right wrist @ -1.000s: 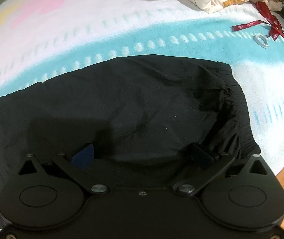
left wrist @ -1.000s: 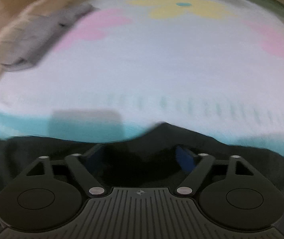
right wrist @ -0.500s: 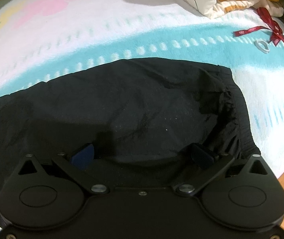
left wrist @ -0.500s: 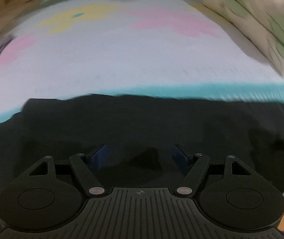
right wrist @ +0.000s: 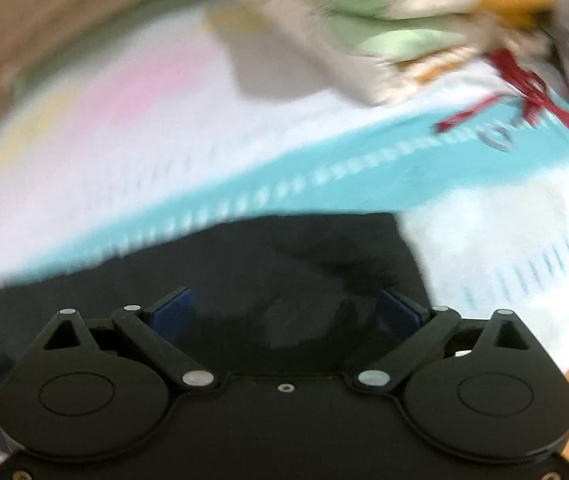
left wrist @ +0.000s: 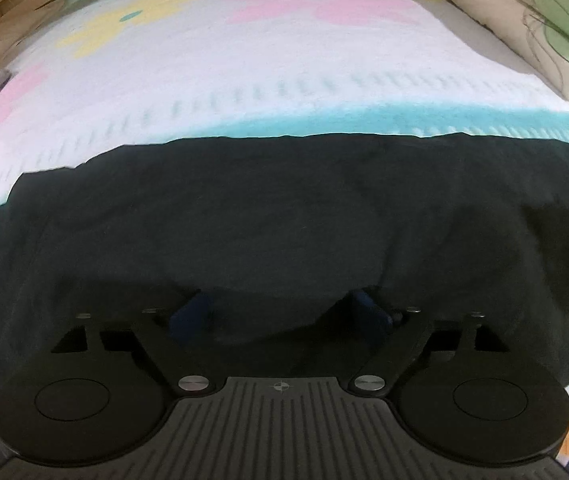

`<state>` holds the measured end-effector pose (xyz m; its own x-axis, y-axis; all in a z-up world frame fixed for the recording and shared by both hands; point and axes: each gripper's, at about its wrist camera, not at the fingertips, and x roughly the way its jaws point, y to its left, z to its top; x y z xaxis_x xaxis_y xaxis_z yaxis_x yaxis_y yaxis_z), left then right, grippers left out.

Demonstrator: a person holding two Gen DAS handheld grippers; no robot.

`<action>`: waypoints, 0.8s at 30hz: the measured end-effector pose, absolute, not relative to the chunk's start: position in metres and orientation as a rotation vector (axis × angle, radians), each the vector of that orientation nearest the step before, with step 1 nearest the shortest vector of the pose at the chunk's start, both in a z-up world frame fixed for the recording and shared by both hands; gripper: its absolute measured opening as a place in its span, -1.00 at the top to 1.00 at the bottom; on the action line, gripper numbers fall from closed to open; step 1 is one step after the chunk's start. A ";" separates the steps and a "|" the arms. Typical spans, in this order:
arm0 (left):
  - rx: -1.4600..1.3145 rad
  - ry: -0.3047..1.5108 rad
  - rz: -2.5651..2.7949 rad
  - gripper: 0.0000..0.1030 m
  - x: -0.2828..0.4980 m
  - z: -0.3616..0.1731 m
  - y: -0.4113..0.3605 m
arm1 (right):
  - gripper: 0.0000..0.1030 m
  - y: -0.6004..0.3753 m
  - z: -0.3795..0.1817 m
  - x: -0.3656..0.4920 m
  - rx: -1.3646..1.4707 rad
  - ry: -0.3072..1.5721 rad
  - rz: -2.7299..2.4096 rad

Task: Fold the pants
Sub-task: 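Grasp the black pants edge with the right tool and lift it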

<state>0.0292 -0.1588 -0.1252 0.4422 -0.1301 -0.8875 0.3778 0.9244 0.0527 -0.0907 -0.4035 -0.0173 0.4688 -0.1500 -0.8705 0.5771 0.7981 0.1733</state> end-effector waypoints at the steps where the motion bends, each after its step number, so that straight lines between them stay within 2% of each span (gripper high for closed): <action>1: 0.251 1.068 -0.310 -0.66 0.029 -0.126 -0.159 | -0.98 -0.416 -0.016 -0.098 0.550 0.974 -0.468; 7: 0.253 1.057 -0.287 -0.66 0.017 -0.122 -0.161 | -0.96 -0.470 -0.030 -0.144 0.880 0.936 -0.477; 9: 0.246 1.084 -0.284 -0.66 0.021 -0.121 -0.162 | -0.89 -0.482 -0.038 -0.149 0.962 0.934 -0.413; 14: 0.253 1.087 -0.304 -0.66 0.020 -0.123 -0.160 | -0.85 -0.493 -0.051 -0.156 1.011 0.955 -0.427; 16: 0.244 1.088 -0.315 -0.66 0.019 -0.122 -0.157 | -0.72 -0.495 -0.056 -0.160 1.032 0.979 -0.437; 24: 0.247 1.067 -0.351 -0.65 0.014 -0.121 -0.150 | -0.71 -0.496 -0.064 -0.163 1.053 0.977 -0.434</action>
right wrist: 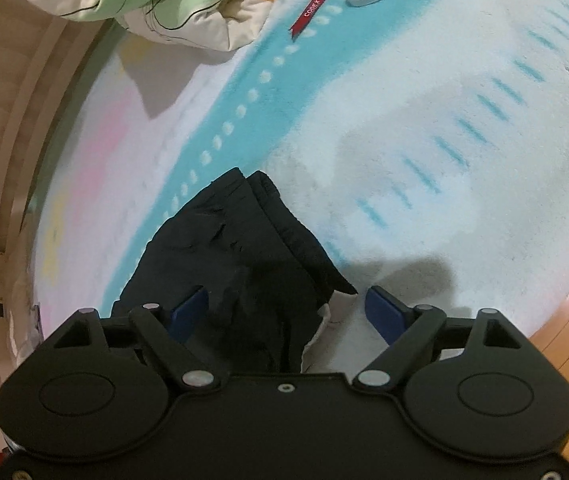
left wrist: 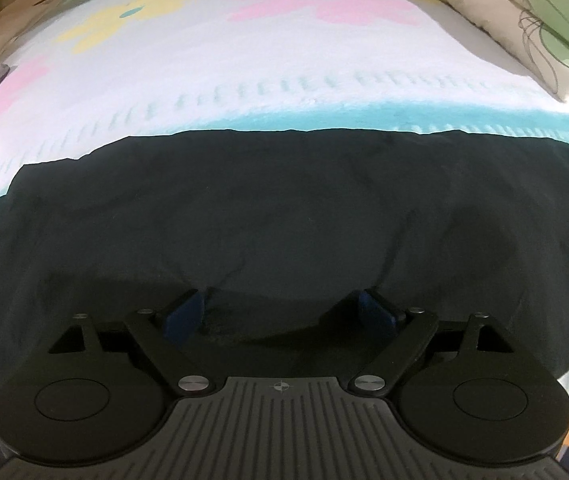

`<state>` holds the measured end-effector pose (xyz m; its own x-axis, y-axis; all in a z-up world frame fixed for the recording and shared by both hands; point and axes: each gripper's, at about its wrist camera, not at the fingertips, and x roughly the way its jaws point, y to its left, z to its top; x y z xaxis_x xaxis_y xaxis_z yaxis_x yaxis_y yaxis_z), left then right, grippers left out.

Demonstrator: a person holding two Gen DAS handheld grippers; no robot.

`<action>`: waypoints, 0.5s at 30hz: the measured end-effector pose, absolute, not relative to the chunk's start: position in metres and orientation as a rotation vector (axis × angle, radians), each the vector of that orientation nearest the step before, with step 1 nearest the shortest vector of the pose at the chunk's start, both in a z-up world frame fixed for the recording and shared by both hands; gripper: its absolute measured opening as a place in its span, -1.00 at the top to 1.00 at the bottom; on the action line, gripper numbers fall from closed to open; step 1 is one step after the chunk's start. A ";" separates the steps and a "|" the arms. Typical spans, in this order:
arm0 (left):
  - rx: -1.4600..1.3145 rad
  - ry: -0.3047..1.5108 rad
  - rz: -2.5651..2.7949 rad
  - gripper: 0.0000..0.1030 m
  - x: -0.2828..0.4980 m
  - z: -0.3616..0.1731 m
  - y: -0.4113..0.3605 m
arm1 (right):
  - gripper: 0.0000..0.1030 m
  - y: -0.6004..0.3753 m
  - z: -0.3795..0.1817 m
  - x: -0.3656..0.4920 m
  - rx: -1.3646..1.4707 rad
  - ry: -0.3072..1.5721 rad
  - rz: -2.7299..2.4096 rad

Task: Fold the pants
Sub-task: 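Grasp the black pants edge with the right tool and lift it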

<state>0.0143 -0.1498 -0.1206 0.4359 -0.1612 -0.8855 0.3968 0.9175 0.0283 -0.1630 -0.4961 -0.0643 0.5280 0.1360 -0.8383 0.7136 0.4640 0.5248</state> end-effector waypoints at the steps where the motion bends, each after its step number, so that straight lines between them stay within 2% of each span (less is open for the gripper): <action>1: 0.247 1.063 -0.356 -0.65 0.014 -0.120 -0.149 | -0.70 -0.496 -0.064 -0.162 1.051 0.968 -0.433; 2: 0.248 1.061 -0.359 -0.65 0.014 -0.120 -0.148 | -0.69 -0.497 -0.064 -0.162 1.049 0.956 -0.427; 3: 0.248 1.060 -0.363 -0.65 0.014 -0.120 -0.148 | -0.56 -0.497 -0.064 -0.161 1.045 0.941 -0.415; 4: 0.247 1.058 -0.366 -0.65 0.014 -0.120 -0.147 | -0.30 -0.497 -0.063 -0.162 1.037 0.933 -0.410; 5: 0.249 1.056 -0.369 -0.65 0.014 -0.120 -0.147 | -0.16 -0.496 -0.062 -0.161 1.021 0.932 -0.412; 6: 0.251 1.053 -0.371 -0.65 0.014 -0.120 -0.147 | 0.11 -0.495 -0.062 -0.160 1.002 0.940 -0.421; 9: 0.259 1.047 -0.377 -0.61 0.015 -0.118 -0.149 | 0.16 -0.494 -0.063 -0.157 0.997 0.949 -0.430; 10: 0.263 1.046 -0.381 -0.50 0.015 -0.115 -0.150 | 0.31 -0.494 -0.062 -0.156 0.997 0.950 -0.432; 12: 0.261 1.032 -0.382 -0.38 0.016 -0.106 -0.152 | 0.35 -0.492 -0.059 -0.154 0.987 0.956 -0.431; 15: 0.238 0.986 -0.415 -0.38 0.016 -0.094 -0.157 | 0.51 -0.485 -0.047 -0.147 0.932 0.954 -0.436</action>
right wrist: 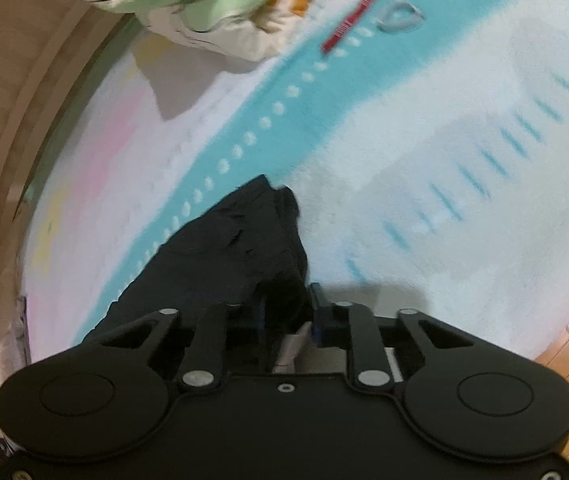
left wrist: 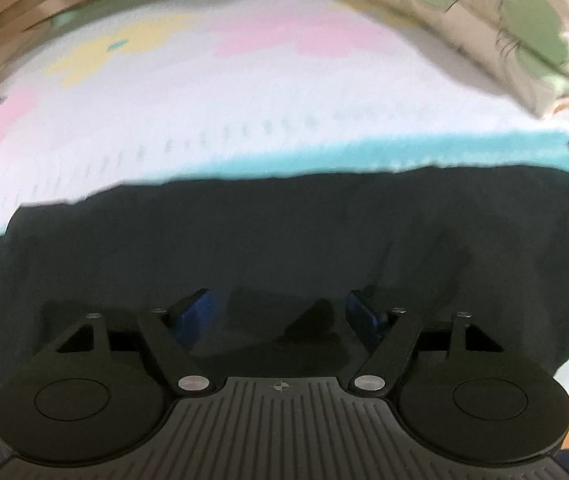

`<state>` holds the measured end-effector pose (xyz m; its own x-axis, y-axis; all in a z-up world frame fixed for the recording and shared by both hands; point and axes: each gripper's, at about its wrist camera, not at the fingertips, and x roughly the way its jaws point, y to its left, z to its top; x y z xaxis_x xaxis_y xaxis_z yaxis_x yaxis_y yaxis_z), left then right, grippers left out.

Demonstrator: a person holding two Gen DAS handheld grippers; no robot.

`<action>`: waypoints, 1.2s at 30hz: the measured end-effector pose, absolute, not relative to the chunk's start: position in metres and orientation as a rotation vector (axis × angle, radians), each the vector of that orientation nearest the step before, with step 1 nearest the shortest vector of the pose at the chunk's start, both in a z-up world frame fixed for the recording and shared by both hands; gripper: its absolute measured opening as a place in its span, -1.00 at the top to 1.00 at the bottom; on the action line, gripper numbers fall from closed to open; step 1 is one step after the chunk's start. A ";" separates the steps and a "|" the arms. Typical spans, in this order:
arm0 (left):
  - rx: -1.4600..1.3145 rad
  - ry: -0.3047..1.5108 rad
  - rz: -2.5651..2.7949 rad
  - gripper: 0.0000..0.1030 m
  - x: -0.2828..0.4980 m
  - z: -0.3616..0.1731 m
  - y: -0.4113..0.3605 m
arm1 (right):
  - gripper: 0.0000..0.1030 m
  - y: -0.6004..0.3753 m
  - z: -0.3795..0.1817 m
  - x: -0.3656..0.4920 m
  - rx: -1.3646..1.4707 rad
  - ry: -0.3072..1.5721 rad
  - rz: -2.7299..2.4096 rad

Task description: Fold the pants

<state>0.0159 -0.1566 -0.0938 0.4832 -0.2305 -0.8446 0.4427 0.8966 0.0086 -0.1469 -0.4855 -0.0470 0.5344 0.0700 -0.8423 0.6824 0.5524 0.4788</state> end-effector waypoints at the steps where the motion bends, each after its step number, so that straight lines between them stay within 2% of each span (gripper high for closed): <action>1: 0.243 0.982 -0.428 -0.39 0.017 -0.093 -0.161 | 0.53 -0.483 -0.043 -0.144 0.920 0.948 -0.436; 5: 0.298 0.993 -0.445 -0.38 0.021 -0.105 -0.179 | 0.55 -0.472 -0.018 -0.135 0.870 0.905 -0.426; 7: 0.332 1.006 -0.450 -0.52 0.024 -0.116 -0.184 | 0.55 -0.464 -0.007 -0.129 0.841 0.887 -0.414; 11: 0.324 1.022 -0.469 -0.44 0.035 -0.107 -0.181 | 0.56 -0.449 0.006 -0.117 0.795 0.879 -0.407; 21: 0.277 1.058 -0.441 -0.43 0.072 -0.108 -0.158 | 0.56 -0.409 0.032 -0.070 0.676 0.881 -0.349; 23: 0.281 1.058 -0.423 -0.34 0.079 -0.103 -0.159 | 0.56 -0.396 0.037 -0.061 0.651 0.882 -0.312; 31: 0.122 1.030 -0.263 -0.33 0.114 -0.044 -0.089 | 0.56 -0.298 0.061 -0.015 0.516 0.866 -0.048; 36: 0.127 0.982 -0.179 -0.33 0.119 -0.019 -0.033 | 0.56 -0.222 0.043 0.015 0.449 0.926 0.102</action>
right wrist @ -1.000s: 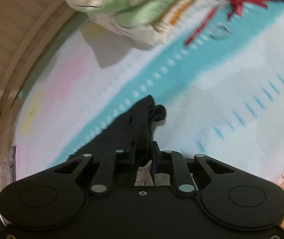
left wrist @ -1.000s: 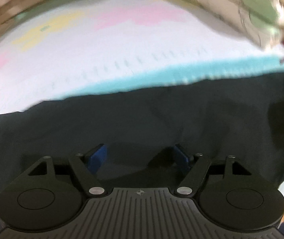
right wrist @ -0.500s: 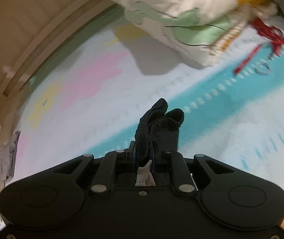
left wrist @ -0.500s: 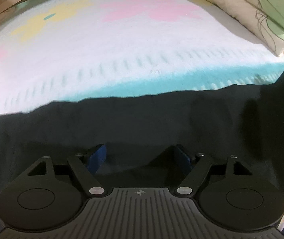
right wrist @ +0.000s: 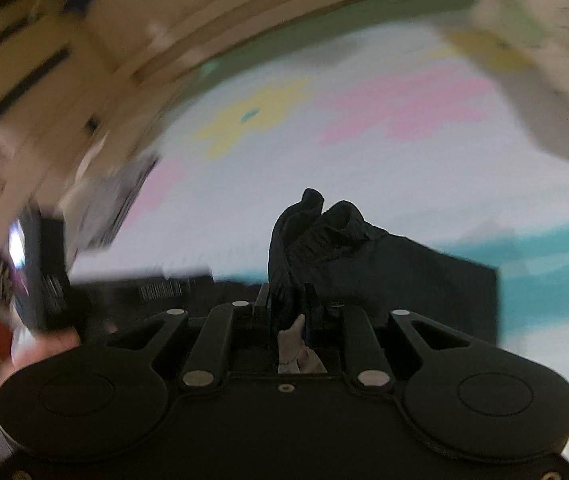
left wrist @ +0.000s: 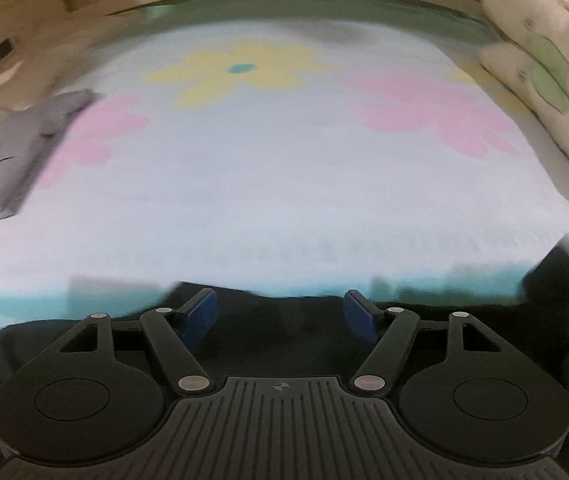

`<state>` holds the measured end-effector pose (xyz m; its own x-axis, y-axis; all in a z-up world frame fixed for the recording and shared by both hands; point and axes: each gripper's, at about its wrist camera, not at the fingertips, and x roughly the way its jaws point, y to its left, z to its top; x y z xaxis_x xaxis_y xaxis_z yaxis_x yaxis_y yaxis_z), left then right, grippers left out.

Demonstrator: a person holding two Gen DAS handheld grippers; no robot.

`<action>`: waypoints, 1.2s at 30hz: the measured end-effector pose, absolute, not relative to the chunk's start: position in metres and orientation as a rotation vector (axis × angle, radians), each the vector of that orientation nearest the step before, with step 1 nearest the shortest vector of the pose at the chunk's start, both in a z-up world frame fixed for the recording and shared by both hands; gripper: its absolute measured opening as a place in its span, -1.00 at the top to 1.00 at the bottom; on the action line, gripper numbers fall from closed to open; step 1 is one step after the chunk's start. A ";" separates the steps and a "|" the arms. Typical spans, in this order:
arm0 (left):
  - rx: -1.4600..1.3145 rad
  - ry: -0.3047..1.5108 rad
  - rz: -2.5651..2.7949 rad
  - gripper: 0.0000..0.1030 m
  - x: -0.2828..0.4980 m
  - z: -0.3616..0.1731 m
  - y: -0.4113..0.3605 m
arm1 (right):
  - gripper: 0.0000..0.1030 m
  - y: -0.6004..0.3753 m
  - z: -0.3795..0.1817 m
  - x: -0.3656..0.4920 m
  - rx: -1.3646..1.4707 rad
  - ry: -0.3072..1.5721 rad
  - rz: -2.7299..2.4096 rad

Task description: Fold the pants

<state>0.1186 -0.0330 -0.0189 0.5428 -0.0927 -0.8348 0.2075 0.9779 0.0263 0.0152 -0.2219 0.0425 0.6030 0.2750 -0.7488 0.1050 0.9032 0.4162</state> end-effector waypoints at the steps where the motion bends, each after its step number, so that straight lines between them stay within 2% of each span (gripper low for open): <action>1: 0.105 0.982 -0.161 -0.33 0.119 -0.016 -0.023 | 0.56 -0.208 0.036 0.021 0.432 0.947 0.127; 9: -0.052 1.039 -0.173 -0.33 0.123 -0.021 0.013 | 0.51 -0.098 -0.026 0.051 0.265 1.166 0.320; 15: 0.014 1.027 -0.102 -0.33 0.124 -0.020 0.022 | 0.18 -0.066 -0.042 0.071 0.182 1.235 0.432; 18: -0.030 0.991 -0.125 -0.34 0.105 -0.016 0.031 | 0.00 -0.073 -0.027 0.067 0.257 1.188 0.439; 21: 0.081 0.974 -0.124 -0.34 0.094 -0.025 0.024 | -0.22 -0.094 -0.005 0.054 0.328 1.088 0.403; 27: 0.132 1.031 -0.218 -0.33 0.079 -0.051 0.008 | -0.23 -0.167 0.012 0.026 0.257 1.003 0.126; 36: 0.040 1.056 -0.414 -0.34 0.056 -0.055 0.000 | -0.23 -0.230 -0.006 0.019 0.357 1.076 -0.099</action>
